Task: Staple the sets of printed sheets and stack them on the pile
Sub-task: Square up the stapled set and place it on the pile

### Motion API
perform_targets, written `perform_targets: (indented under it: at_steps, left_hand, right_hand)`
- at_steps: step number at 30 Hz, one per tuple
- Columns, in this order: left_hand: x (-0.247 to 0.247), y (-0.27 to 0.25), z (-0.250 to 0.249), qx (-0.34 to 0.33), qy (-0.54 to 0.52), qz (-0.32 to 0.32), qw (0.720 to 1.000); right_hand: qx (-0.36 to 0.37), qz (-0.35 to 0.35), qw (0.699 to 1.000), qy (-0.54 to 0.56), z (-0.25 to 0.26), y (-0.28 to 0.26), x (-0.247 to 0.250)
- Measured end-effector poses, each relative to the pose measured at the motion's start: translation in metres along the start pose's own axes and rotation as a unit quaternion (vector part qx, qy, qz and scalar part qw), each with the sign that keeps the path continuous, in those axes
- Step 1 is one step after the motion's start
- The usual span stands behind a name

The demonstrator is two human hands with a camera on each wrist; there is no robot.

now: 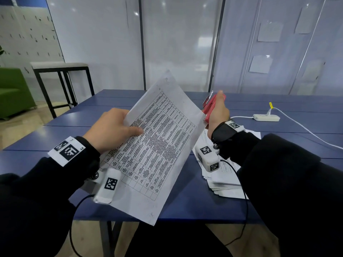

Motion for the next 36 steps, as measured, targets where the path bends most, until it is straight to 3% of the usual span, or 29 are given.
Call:
perform_targets:
  at_steps: [7,16,25,36]
  left_hand:
    - [-0.005,-0.004,-0.005,-0.011,0.018,-0.013,1.000]
    - [-0.003,-0.005,-0.006,-0.013,0.025,-0.028,0.999]
    - [-0.006,-0.006,-0.009,-0.023,0.038,-0.018,0.999]
    - [-0.007,-0.010,-0.012,-0.019,0.033,-0.016,0.999]
  right_hand:
    - [0.008,-0.014,0.999,-0.039,0.001,0.001,0.003]
    - [-0.036,0.006,0.994,0.101,-0.004,0.007,-0.003]
    - [-0.016,-0.031,0.999,0.031,0.003,0.008,0.004]
    - [-0.015,-0.049,0.998,0.025,0.007,0.012,0.009]
Point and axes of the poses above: each hand's wrist, its own y-axis towards the middle knuckle, its own x-axis out of the back of the hand, z = x × y, the point moved 6 cm from there along y, towards the middle knuckle, and after that the axes turned 11 degrees about y, right-handed, at the moved point
